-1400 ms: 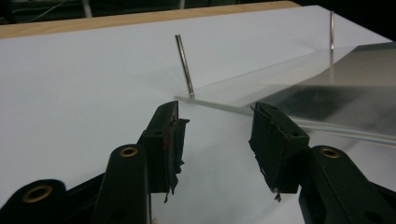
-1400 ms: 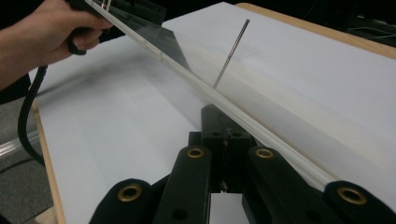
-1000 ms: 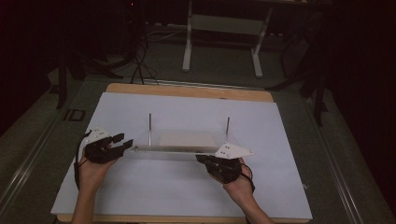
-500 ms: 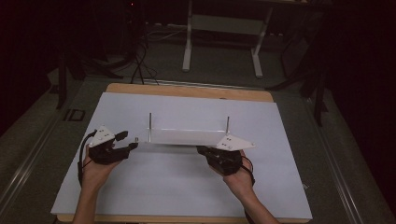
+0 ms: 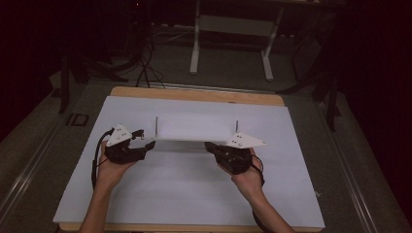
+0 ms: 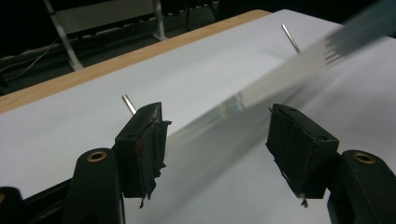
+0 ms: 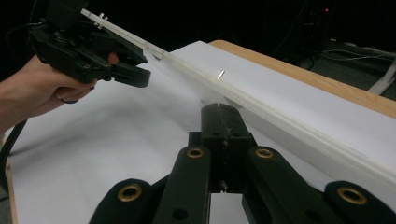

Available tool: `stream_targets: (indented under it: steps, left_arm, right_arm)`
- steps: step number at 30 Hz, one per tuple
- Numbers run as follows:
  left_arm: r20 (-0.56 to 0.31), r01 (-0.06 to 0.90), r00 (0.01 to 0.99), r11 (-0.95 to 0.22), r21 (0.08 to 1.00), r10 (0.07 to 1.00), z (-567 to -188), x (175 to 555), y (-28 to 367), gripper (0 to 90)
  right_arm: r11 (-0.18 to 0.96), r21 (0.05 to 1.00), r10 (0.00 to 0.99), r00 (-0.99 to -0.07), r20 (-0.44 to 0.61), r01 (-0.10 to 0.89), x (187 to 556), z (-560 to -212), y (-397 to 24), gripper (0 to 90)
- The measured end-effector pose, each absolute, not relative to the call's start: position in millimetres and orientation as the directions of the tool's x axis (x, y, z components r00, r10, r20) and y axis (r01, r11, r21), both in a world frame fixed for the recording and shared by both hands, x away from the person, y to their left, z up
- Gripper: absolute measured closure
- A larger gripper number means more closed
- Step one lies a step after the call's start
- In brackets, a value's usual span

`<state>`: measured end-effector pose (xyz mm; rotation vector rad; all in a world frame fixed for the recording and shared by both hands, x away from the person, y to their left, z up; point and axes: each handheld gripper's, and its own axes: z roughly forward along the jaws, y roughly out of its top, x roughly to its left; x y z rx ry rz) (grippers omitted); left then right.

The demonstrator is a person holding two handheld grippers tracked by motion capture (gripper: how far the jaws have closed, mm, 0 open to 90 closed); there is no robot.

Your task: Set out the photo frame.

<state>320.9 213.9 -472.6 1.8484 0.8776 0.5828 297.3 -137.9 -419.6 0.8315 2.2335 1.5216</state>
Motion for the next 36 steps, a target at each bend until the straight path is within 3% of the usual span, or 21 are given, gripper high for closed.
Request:
stream_targets:
  steps: [24, 25, 34, 36]
  left_arm:
    - [0.039, 0.271, 0.614, -0.256, 0.928, 0.789, -467.1, 340.7, 200.2, 42.7]
    - [0.038, 0.274, 0.612, -0.256, 0.927, 0.79, -466.1, 341.7, 200.0, 43.1]
    - [0.031, 0.288, 0.615, -0.261, 0.921, 0.788, -462.0, 347.5, 201.4, 44.7]
    - [0.028, 0.289, 0.613, -0.257, 0.922, 0.789, -461.0, 350.4, 201.7, 44.9]
  right_arm:
    - [0.264, 0.929, 0.647, -0.762, 0.028, 0.258, 315.7, -405.4, -138.1, 90.0]
    - [0.266, 0.93, 0.65, -0.76, 0.022, 0.254, 315.8, -405.5, -140.3, 85.2]
    - [0.262, 0.927, 0.679, -0.734, 0.02, 0.268, 319.7, -408.8, -158.1, 81.2]
    - [0.267, 0.922, 0.691, -0.722, 0.02, 0.281, 322.4, -413.6, -164.7, 75.9]
